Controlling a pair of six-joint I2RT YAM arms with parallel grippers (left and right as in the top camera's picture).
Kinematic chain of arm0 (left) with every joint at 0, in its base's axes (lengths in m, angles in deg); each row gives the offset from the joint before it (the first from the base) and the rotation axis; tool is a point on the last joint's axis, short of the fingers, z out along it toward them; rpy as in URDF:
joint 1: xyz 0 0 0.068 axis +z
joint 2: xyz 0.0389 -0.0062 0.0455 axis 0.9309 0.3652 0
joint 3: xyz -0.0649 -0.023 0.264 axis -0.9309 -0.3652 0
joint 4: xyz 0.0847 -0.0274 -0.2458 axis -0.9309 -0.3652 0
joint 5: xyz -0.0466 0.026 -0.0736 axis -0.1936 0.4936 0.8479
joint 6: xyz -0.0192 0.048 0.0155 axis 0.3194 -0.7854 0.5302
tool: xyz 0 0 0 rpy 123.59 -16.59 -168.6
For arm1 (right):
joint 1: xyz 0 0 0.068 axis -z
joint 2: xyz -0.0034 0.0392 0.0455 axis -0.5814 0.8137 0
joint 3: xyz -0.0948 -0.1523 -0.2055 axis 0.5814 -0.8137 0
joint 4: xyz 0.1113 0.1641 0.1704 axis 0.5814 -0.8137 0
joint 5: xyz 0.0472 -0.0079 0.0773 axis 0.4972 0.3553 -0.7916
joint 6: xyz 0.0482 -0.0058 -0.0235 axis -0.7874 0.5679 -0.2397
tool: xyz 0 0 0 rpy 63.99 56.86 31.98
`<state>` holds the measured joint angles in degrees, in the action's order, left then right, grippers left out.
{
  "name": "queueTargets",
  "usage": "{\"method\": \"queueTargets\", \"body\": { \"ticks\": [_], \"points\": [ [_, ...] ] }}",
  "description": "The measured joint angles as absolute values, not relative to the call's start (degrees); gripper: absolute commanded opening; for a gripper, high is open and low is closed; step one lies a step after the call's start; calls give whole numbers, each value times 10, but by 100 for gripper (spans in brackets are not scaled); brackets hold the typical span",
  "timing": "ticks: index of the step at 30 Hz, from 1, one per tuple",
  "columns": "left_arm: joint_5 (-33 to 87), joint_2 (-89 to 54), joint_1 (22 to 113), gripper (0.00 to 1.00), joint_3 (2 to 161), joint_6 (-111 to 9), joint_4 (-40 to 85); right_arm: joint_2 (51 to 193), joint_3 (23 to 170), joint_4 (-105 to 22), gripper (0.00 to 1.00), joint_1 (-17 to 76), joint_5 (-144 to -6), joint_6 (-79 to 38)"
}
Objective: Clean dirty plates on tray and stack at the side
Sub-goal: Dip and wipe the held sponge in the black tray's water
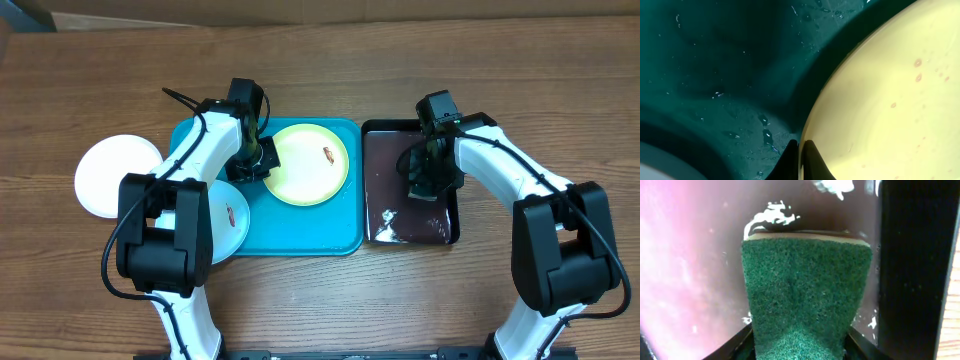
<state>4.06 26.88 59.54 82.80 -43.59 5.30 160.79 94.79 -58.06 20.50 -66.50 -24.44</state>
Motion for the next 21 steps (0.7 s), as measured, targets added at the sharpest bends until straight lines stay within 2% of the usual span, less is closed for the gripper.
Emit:
{"method": "queueTargets", "body": {
  "ticks": [17,18,21],
  "points": [
    [40,269,595,4,828,-436,53,1608,945,-573,47,205,-665,-244],
    [40,269,595,4,828,-436,53,1608,945,-573,45,205,-665,-244],
    [40,269,595,4,828,-436,53,1608,944,-571,26,205,-665,-245]
  ]
}}
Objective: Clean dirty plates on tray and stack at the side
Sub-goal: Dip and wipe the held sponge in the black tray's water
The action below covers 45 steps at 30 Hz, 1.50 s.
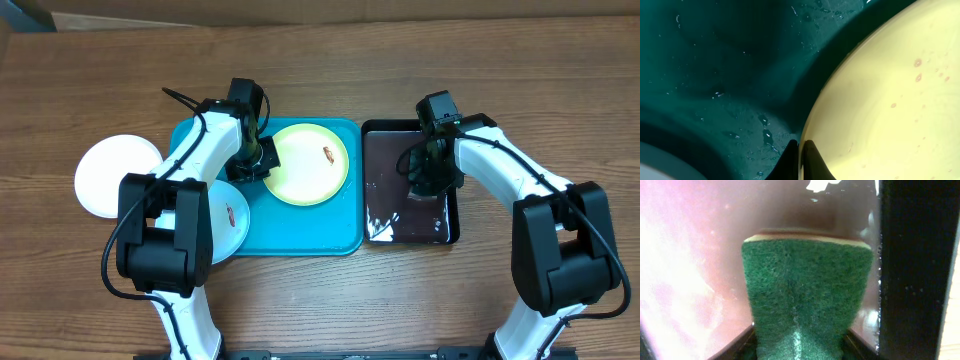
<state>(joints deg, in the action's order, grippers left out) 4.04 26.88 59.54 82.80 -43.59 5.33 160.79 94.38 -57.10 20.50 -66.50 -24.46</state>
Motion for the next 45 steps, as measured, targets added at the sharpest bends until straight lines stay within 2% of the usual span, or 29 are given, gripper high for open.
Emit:
{"method": "queueTargets", "body": {
  "ticks": [3,14,24,45],
  "points": [
    [40,269,595,4,828,-436,53,1608,944,-572,4,205,-665,-243],
    [34,269,595,4,828,-436,58,1601,979,-625,4,201,-664,-238],
    [32,269,595,4,828,-448,60,1478,996,-654,4,161,-633,-218],
    [29,269,595,4,828,-473,59,1475,997,-689,4,160,-618,-170]
  ]
}}
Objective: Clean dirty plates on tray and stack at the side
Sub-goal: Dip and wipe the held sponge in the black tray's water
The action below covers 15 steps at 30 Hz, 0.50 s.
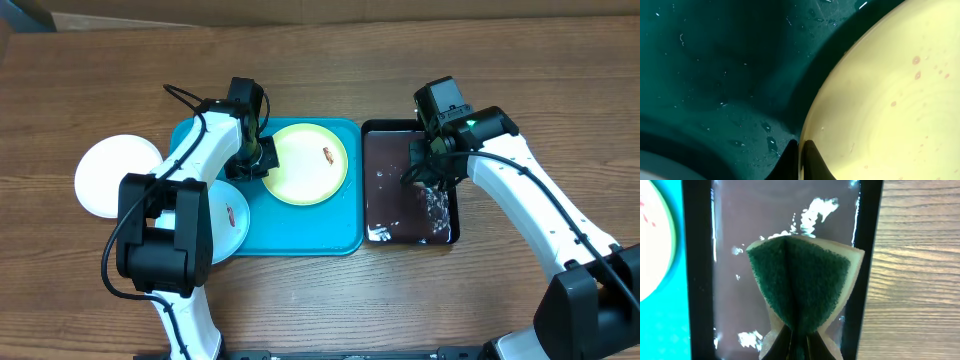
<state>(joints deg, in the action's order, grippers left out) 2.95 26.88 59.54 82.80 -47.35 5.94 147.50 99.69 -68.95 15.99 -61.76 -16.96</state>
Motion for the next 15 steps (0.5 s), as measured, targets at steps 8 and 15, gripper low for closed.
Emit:
{"method": "queueTargets", "body": {
  "ticks": [8,15],
  "points": [
    [29,269,595,4,828,-474,59,1475,997,-681,4,156,-620,-178],
    [29,269,595,4,828,-478,59,1474,998,-650,4,156,-617,-189]
  ]
}}
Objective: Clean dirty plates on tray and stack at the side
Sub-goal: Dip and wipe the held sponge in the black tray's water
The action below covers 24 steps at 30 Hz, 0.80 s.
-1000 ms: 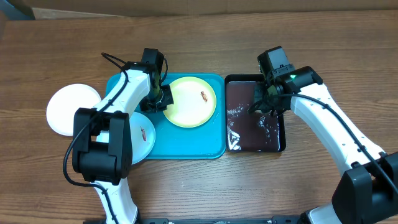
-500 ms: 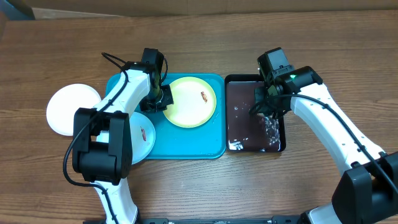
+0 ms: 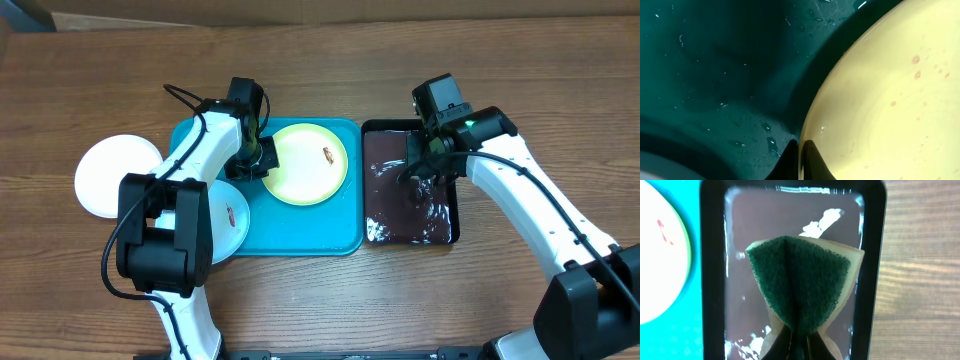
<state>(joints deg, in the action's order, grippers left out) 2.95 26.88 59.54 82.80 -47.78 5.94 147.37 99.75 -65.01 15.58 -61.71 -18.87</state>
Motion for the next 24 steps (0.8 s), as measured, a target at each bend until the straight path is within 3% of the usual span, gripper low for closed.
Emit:
{"method": "queueTargets", "body": {
  "ticks": [13,24],
  "points": [
    [27,269,595,4,828,-484,59,1243,1007,-576,4,156,-605,-210],
    [27,269,595,4,828,-484,60,1245,1008,-597,4,156,-600,-213]
  ]
}}
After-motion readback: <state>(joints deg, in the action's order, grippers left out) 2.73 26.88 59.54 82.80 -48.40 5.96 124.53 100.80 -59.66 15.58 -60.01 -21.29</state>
